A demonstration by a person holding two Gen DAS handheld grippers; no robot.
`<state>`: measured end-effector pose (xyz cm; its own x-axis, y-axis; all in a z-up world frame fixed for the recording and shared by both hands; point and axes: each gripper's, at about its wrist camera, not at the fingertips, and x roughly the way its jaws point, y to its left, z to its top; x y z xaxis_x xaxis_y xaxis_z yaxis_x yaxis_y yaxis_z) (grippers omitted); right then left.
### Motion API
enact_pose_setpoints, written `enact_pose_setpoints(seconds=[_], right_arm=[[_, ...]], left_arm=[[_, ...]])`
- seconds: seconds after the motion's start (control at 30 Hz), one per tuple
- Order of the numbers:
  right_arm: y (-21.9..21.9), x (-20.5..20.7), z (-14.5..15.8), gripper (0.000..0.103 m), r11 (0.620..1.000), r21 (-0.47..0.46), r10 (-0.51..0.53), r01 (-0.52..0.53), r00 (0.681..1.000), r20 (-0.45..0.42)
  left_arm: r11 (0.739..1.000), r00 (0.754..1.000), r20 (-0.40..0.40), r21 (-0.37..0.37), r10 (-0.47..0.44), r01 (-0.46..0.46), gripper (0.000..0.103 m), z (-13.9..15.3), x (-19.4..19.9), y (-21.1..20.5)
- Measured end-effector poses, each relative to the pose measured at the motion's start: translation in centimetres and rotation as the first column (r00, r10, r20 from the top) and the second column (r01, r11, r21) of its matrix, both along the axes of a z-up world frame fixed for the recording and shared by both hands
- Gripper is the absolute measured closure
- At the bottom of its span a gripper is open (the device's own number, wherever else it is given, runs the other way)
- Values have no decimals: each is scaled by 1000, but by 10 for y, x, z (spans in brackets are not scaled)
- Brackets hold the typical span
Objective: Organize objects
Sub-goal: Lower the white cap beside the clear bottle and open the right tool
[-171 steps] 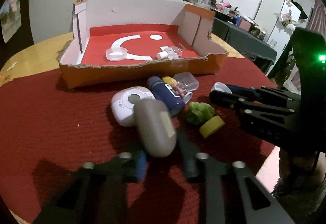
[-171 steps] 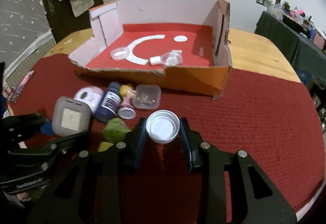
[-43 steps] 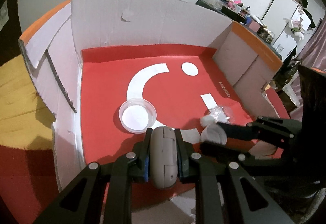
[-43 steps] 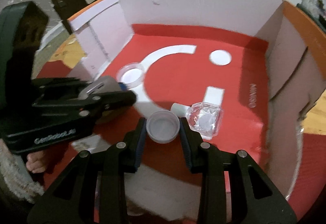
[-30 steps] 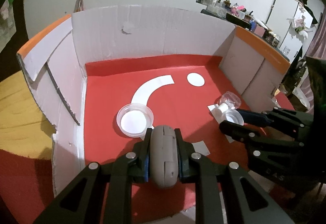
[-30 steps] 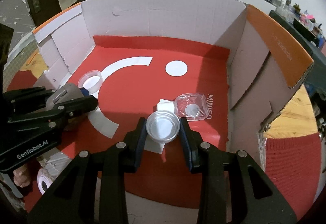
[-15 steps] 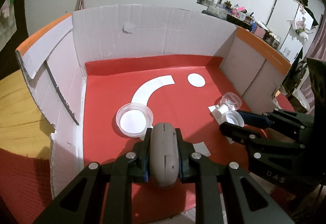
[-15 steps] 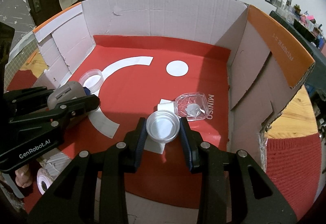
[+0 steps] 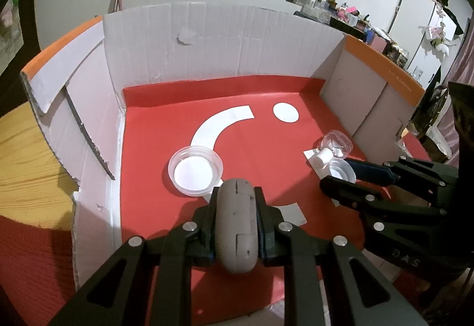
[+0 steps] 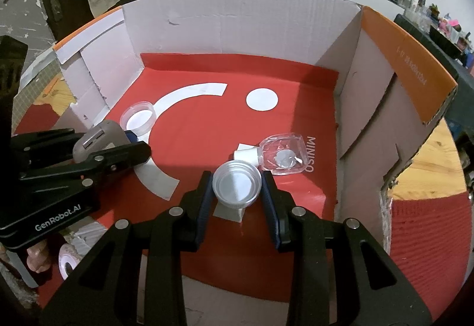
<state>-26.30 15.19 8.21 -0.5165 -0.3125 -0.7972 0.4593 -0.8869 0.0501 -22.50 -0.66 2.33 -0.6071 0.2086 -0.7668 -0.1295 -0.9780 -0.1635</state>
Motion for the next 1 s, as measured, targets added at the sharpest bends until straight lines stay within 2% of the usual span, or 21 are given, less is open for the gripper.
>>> enact_pose_setpoints(seconds=[0.23,0.43,0.47,0.53,0.57,0.77,0.83,1.0], right_arm=[[-1,3,2,72,1000,-18,16,-16,1000,11],[-3,8,3,71,999,-24,28,-28,1000,11],[-3,9,3,68,999,-24,29,-29,1000,10],[-4,11,4,48,999,-23,29,-29,1000,2],[-4,12,5,46,999,-22,28,-28,1000,-6],[-5,18,11,46,999,-23,33,-33,999,-19],[-6,20,12,46,999,-22,32,-33,999,-22],[-6,26,15,46,999,-24,34,-34,999,-30]], left_arm=[[1000,1000,-9,-17,8,-8,82,0,0,0],[999,999,-31,-23,27,-28,71,6,3,-4],[999,999,-33,-21,30,-31,70,7,4,-5],[999,999,-34,-21,36,-37,69,8,6,-7],[999,999,-34,-20,42,-42,67,8,6,-8],[998,998,-40,-17,58,-58,65,12,12,-12],[998,997,-47,-18,64,-65,60,14,14,-13],[997,996,-59,-28,71,-73,56,18,20,-13]])
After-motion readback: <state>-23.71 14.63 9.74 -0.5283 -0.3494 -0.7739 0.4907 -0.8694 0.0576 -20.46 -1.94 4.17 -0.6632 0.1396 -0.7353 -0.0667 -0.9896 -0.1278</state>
